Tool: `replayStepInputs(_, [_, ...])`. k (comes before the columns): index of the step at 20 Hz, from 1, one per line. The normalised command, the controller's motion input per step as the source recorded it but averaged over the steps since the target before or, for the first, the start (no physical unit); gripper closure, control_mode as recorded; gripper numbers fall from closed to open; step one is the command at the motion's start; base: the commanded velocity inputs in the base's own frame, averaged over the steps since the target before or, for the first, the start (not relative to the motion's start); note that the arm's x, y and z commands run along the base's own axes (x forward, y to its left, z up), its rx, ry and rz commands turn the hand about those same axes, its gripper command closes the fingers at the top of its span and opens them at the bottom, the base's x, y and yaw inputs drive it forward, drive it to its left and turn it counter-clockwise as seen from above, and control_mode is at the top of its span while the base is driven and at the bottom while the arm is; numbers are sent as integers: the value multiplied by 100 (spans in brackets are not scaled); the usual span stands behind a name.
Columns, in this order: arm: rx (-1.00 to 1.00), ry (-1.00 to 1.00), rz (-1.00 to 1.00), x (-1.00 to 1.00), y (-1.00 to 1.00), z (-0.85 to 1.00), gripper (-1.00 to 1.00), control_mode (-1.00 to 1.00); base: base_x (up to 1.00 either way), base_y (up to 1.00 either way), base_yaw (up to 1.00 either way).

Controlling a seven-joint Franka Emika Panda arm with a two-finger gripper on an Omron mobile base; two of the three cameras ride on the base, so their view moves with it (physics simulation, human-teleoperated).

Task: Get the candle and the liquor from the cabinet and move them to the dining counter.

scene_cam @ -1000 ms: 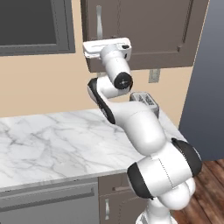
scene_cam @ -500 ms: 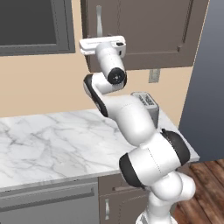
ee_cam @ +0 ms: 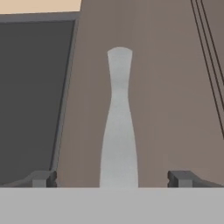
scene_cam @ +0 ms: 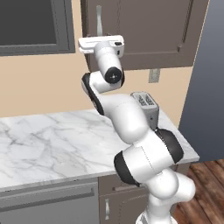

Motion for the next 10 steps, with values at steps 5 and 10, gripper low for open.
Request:
replayStepInputs(5, [0,0,0,15,1,0,100,-100,0,0,0])
replayStepInputs(10, [0,0,0,0,0,0,100,-100,0,0,0])
